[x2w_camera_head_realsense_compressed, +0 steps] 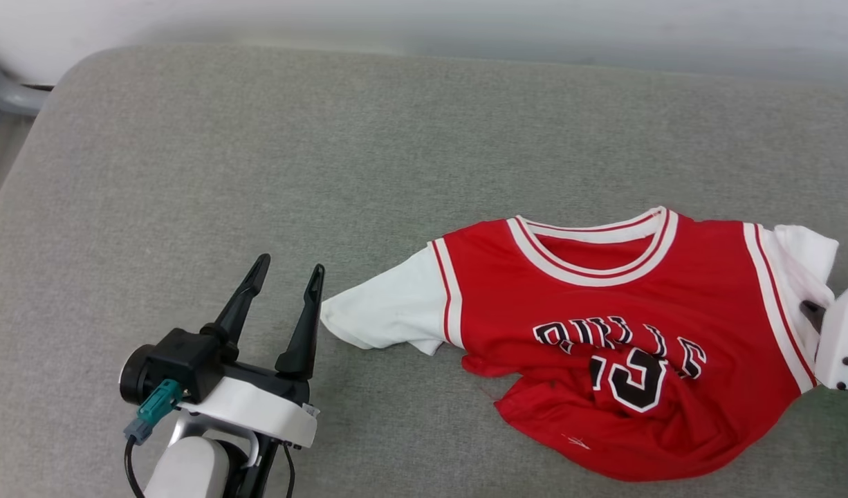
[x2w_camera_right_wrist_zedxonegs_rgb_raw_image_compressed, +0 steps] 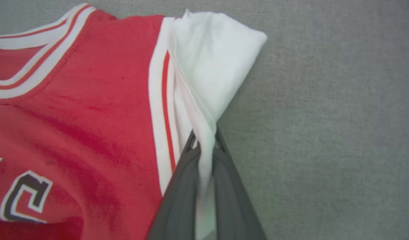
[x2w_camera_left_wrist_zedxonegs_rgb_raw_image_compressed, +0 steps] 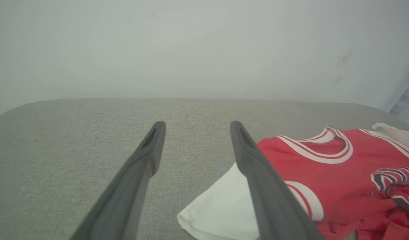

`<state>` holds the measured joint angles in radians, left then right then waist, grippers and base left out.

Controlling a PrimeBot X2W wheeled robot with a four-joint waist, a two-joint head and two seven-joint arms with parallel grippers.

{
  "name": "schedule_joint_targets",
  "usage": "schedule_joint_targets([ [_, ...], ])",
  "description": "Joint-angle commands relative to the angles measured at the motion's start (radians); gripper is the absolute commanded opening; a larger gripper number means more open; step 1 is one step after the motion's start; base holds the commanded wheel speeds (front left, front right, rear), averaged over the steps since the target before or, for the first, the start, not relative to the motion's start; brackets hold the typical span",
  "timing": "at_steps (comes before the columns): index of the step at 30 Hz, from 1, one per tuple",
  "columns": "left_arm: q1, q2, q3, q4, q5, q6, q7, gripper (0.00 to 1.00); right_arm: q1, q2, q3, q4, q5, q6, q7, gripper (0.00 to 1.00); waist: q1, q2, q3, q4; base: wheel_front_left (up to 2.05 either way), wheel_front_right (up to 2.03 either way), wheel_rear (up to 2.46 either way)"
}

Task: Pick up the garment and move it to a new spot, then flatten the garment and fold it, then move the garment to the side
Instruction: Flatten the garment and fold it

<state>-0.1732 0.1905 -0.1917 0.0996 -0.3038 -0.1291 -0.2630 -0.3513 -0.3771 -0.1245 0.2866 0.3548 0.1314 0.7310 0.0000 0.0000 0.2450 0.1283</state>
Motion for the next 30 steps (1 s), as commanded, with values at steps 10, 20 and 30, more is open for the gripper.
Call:
schedule_joint_targets([
  [10, 0.008, 0.017, -0.012, 0.017, -0.016, -0.002, -0.003, 1.0, 0.073, 0.125, -0.266, 0.048, 0.041, -0.002, -0.132, 0.0, 0.0, 0.0, -0.03, -0.054, 0.0, 0.0, 0.0],
  [20, 0.022, 0.018, -0.01, 0.038, -0.018, -0.002, -0.003, 1.0, 0.071, 0.229, -0.477, 0.067, -0.222, -0.001, -0.244, 1.0, 0.0, 0.0, -0.068, -0.083, 0.0, 0.0, 0.0],
  [30, 0.007, 0.047, -0.052, 0.045, -0.081, -0.002, 0.014, 1.0, 0.104, 0.225, -0.313, -0.13, -0.201, -0.001, -0.287, 1.0, 0.0, 0.0, -0.088, -0.111, 0.0, 0.0, 0.0],
])
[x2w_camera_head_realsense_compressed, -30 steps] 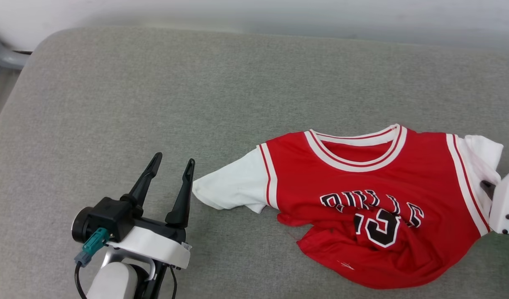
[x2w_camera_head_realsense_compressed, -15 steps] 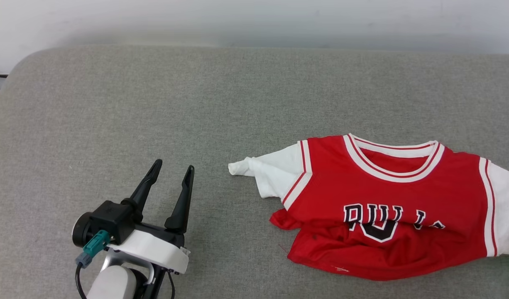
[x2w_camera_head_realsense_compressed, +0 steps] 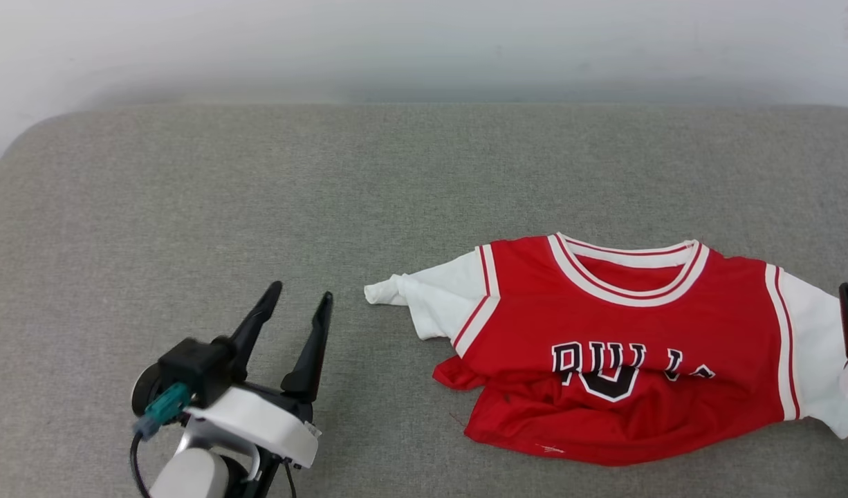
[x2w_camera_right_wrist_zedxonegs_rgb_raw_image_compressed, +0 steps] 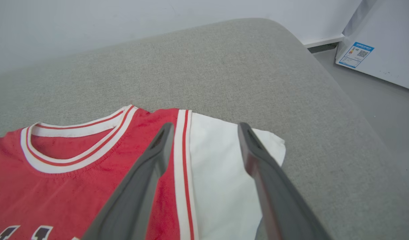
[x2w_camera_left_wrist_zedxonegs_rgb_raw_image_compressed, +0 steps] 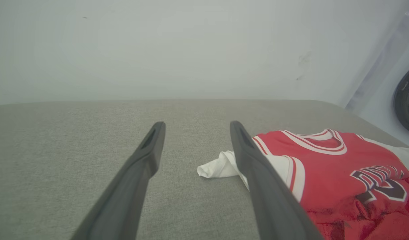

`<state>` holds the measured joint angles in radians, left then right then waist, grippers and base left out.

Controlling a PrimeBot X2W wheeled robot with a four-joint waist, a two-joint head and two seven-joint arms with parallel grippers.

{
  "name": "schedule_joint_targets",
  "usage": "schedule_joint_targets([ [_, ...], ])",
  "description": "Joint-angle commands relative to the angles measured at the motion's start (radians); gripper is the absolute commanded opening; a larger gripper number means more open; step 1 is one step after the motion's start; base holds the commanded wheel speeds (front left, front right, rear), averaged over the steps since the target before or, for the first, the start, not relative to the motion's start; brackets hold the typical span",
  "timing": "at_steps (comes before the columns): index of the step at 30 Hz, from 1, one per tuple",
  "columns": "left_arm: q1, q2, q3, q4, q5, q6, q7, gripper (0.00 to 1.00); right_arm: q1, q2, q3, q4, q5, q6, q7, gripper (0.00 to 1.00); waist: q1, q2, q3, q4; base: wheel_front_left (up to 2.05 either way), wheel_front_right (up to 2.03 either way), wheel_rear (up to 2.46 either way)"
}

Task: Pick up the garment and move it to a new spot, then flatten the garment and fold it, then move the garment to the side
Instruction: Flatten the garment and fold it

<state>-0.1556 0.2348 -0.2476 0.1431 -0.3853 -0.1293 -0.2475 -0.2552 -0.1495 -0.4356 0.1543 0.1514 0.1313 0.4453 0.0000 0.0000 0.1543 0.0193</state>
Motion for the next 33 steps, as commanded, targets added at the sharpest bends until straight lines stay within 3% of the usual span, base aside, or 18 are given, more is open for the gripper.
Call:
schedule_joint_targets([
  [1, -0.023, 0.017, -0.014, 0.001, -0.014, -0.002, 0.029, 1.0, 0.012, -0.004, 0.009, -0.024, 0.01, -0.001, 0.002, 1.0, 0.0, 0.0, 0.007, -0.006, 0.0, 0.0, 0.0],
  [6, -0.111, 0.085, -0.066, -0.014, -0.101, -0.002, 0.285, 1.0, 0.039, 0.001, 0.043, -0.145, 0.026, -0.001, 0.031, 1.0, 0.0, 0.0, 0.046, -0.03, 0.0, 0.0, 0.0],
  [11, -0.23, 0.138, -0.076, -0.015, -0.205, 0.001, 0.619, 1.0, 0.055, 0.02, 0.063, -0.247, 0.026, -0.001, 0.053, 1.0, 0.0, 0.0, 0.092, -0.058, 0.0, 0.0, 0.0],
  [18, -0.417, 0.158, -0.114, 0.018, -0.31, 0.006, 0.975, 1.0, 0.054, 0.044, 0.093, -0.323, 0.023, -0.001, 0.065, 1.0, 0.0, 0.0, 0.146, -0.096, 0.0, 0.0, 0.0],
  [24, -0.5, 0.17, -0.177, 0.075, -0.295, 0.005, 1.115, 1.0, 0.041, 0.059, 0.104, -0.329, 0.023, -0.001, 0.054, 1.0, 0.0, 0.0, 0.166, -0.124, 0.0, 0.0, 0.0],
  [33, -0.515, 0.197, -0.218, 0.187, -0.241, 0.01, 1.091, 1.0, 0.039, 0.074, 0.112, -0.311, 0.027, -0.001, 0.037, 1.0, 0.0, 0.0, 0.196, -0.155, 0.0, 0.0, 0.0],
])
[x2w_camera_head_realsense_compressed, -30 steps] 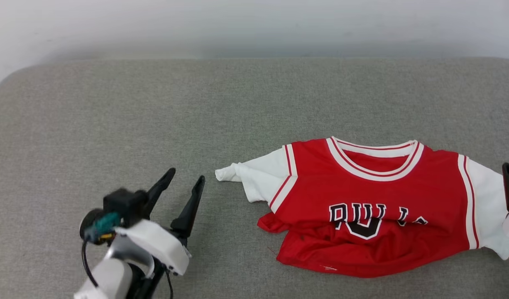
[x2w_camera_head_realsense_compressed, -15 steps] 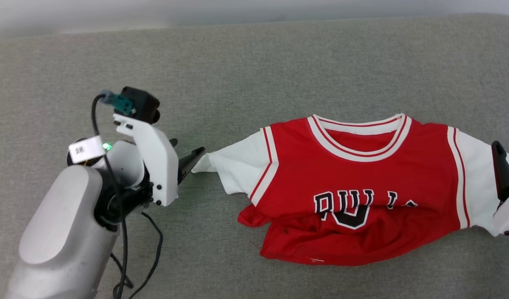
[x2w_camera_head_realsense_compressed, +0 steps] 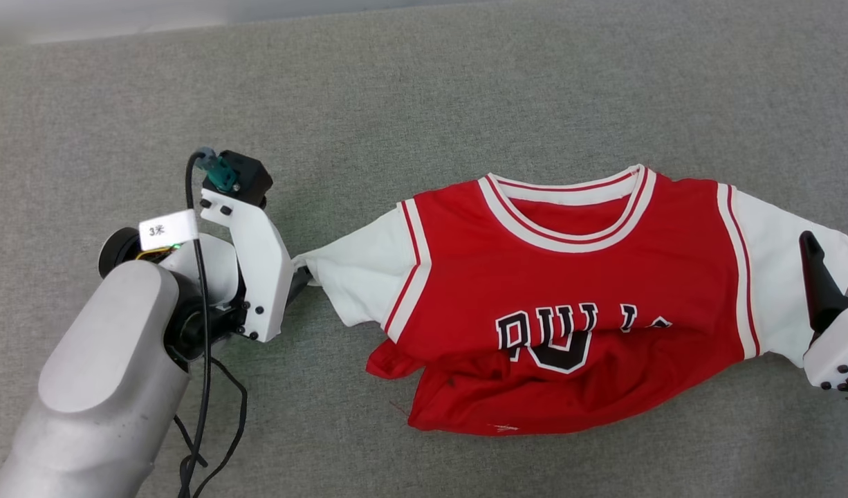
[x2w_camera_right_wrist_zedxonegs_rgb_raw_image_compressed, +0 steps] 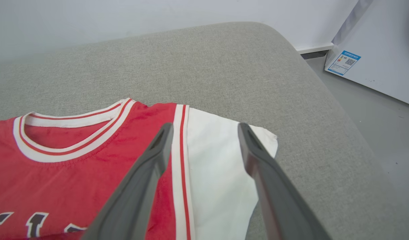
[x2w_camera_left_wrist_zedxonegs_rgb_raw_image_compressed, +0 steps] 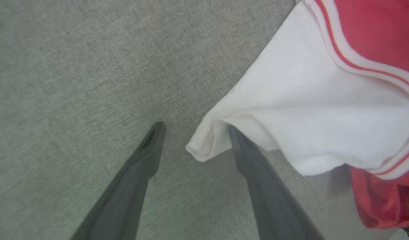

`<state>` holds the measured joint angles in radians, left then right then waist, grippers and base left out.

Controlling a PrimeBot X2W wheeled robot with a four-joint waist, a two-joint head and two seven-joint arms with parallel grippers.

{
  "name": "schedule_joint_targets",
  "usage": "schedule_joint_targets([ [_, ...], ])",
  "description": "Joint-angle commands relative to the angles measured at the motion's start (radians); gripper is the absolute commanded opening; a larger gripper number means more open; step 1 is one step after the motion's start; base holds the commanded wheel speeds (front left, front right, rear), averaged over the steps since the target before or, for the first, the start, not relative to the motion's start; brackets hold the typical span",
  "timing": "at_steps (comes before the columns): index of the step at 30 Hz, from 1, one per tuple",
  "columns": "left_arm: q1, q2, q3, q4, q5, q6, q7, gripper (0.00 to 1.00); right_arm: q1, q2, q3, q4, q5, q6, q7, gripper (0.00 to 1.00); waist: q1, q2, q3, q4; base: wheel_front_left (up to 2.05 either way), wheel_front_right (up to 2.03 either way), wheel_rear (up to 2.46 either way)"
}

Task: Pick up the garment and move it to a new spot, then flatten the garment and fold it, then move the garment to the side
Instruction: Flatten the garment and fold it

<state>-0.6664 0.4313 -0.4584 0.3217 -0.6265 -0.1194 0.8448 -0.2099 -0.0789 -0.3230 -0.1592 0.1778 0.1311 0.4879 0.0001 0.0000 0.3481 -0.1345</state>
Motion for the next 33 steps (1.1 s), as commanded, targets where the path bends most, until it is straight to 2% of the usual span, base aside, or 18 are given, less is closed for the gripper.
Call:
schedule_joint_targets([
  [1, 0.004, -0.002, -0.019, 0.022, -0.006, -0.003, -0.002, 1.0, -0.007, 0.004, -0.001, 0.005, 0.0, -0.001, -0.008, 1.0, -0.0001, 0.0, 0.008, -0.003, 0.0, 0.0, 0.0],
  [5, 0.031, -0.019, -0.051, 0.052, -0.022, -0.007, -0.008, 0.99, -0.01, 0.002, 0.0, 0.009, -0.007, -0.001, -0.011, 1.0, -0.0001, 0.0, 0.015, 0.002, 0.0, 0.0, 0.0],
  [7, 0.052, -0.025, -0.076, 0.065, -0.032, -0.01, -0.008, 0.0, -0.014, 0.002, 0.004, 0.009, -0.011, -0.001, -0.01, 1.0, -0.0001, 0.0, 0.014, 0.005, 0.0, 0.0, 0.0],
  [10, 0.076, -0.031, -0.094, 0.07, -0.044, -0.012, -0.021, 0.0, -0.015, -0.001, 0.004, 0.011, -0.013, -0.001, -0.006, 1.0, -0.0001, 0.0, 0.009, 0.009, 0.0, 0.0, 0.0],
  [13, 0.08, -0.02, -0.09, 0.071, -0.044, -0.01, -0.087, 0.0, -0.013, -0.015, -0.001, 0.012, -0.014, -0.001, 0.0, 1.0, -0.0001, 0.0, -0.004, 0.018, 0.0, 0.0, 0.0],
  [18, 0.075, -0.01, -0.009, 0.06, -0.069, 0.001, -0.237, 0.0, -0.001, -0.038, -0.008, 0.008, -0.016, -0.001, 0.024, 1.0, -0.0001, 0.0, -0.043, 0.04, 0.0, 0.0, 0.0],
  [23, 0.098, 0.012, 0.056, 0.005, -0.097, 0.019, -0.316, 0.0, 0.017, -0.073, 0.001, 0.02, -0.003, -0.001, 0.073, 1.0, -0.0001, 0.0, -0.081, 0.066, 0.0, 0.0, 0.0],
  [26, 0.127, 0.039, 0.088, -0.064, -0.113, 0.033, -0.33, 0.0, 0.025, -0.106, 0.021, 0.032, 0.013, -0.001, 0.134, 1.0, -0.0001, 0.0, -0.092, 0.081, 0.0, 0.0, 0.0],
  [33, 0.23, 0.094, 0.116, -0.312, -0.129, 0.082, -0.301, 0.0, -0.049, -0.239, 0.079, 0.086, 0.064, -0.001, 0.354, 1.0, -0.0001, 0.0, -0.049, 0.111, 0.0, 0.0, 0.0],
])
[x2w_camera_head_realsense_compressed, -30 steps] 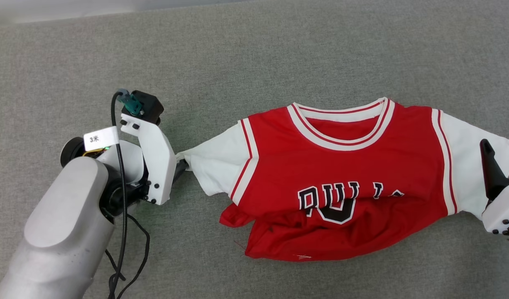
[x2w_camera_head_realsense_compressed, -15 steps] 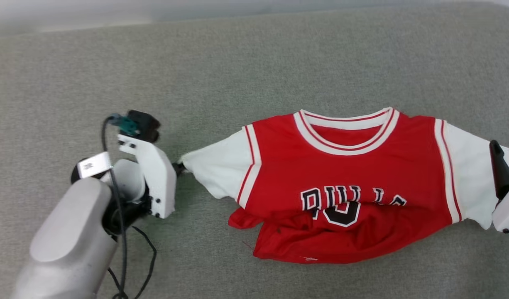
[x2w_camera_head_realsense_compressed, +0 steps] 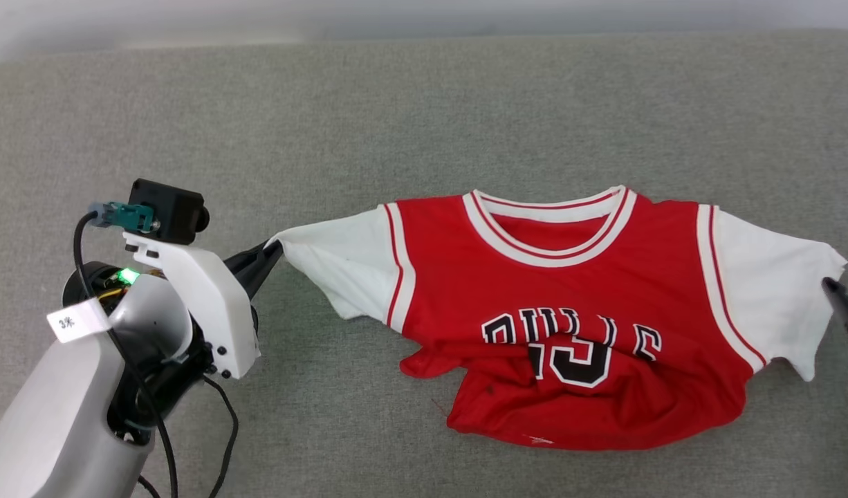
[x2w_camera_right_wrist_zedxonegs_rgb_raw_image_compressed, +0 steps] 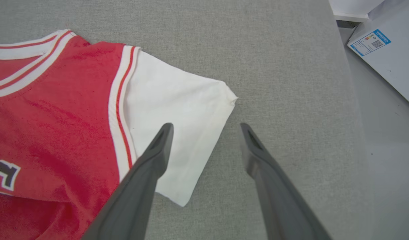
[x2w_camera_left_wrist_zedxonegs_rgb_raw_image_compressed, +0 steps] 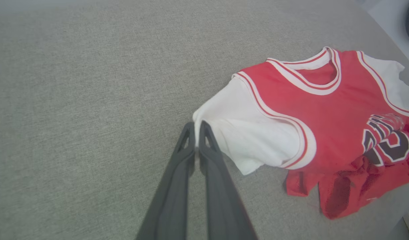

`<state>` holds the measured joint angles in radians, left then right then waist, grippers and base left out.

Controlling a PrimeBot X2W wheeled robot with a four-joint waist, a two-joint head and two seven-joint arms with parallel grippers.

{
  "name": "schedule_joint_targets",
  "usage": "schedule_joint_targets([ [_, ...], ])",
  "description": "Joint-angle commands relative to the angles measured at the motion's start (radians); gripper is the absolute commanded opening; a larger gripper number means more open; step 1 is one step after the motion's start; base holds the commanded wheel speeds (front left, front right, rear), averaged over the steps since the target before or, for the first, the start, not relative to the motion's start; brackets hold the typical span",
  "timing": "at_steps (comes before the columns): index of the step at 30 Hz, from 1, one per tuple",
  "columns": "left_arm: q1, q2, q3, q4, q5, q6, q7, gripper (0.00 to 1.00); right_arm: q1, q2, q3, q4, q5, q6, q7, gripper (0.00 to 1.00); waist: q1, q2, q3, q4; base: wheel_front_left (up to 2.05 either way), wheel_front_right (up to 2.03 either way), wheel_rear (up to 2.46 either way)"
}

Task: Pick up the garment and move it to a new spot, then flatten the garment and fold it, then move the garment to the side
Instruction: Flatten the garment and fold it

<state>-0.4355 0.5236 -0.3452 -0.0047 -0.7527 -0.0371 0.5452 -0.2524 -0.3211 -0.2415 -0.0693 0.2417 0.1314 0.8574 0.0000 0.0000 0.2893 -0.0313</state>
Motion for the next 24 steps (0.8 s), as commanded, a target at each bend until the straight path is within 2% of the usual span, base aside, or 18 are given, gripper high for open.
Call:
schedule_joint_targets([
  [1, 0.014, 0.005, 0.005, -0.024, -0.006, 0.007, 0.004, 0.0, -0.024, -0.013, 0.003, 0.009, 0.011, -0.001, 0.02, 1.0, 0.0, 0.0, 0.02, 0.013, 0.0, 0.0, 0.0],
  [5, 0.061, 0.022, 0.007, -0.15, 0.002, 0.036, 0.016, 0.0, -0.109, -0.078, -0.002, 0.075, 0.026, -0.001, 0.119, 1.0, 0.0, 0.0, 0.064, 0.037, 0.0, 0.0, 0.0],
  [10, 0.092, 0.033, 0.006, -0.254, 0.012, 0.057, 0.023, 0.0, -0.194, -0.142, 0.009, 0.191, 0.013, -0.001, 0.136, 1.0, 0.0, 0.0, 0.106, 0.069, 0.0, 0.0, 0.0],
  [16, 0.096, 0.037, 0.001, -0.307, 0.019, 0.063, 0.026, 0.0, -0.247, -0.167, 0.039, 0.315, -0.007, -0.001, 0.117, 1.0, 0.0, 0.0, 0.138, 0.098, 0.0, 0.0, 0.0],
  [23, 0.088, 0.031, -0.006, -0.304, 0.022, 0.066, 0.019, 0.0, -0.218, -0.134, 0.111, 0.424, 0.033, 0.001, 0.115, 1.0, 0.0, 0.0, 0.15, 0.113, 0.0, 0.0, 0.0],
  [24, 0.089, 0.031, -0.007, -0.301, 0.021, 0.066, 0.018, 0.0, -0.208, -0.128, 0.124, 0.435, 0.038, 0.001, 0.118, 0.58, 0.0, 0.0, 0.149, 0.113, 0.0, 0.0, 0.0],
])
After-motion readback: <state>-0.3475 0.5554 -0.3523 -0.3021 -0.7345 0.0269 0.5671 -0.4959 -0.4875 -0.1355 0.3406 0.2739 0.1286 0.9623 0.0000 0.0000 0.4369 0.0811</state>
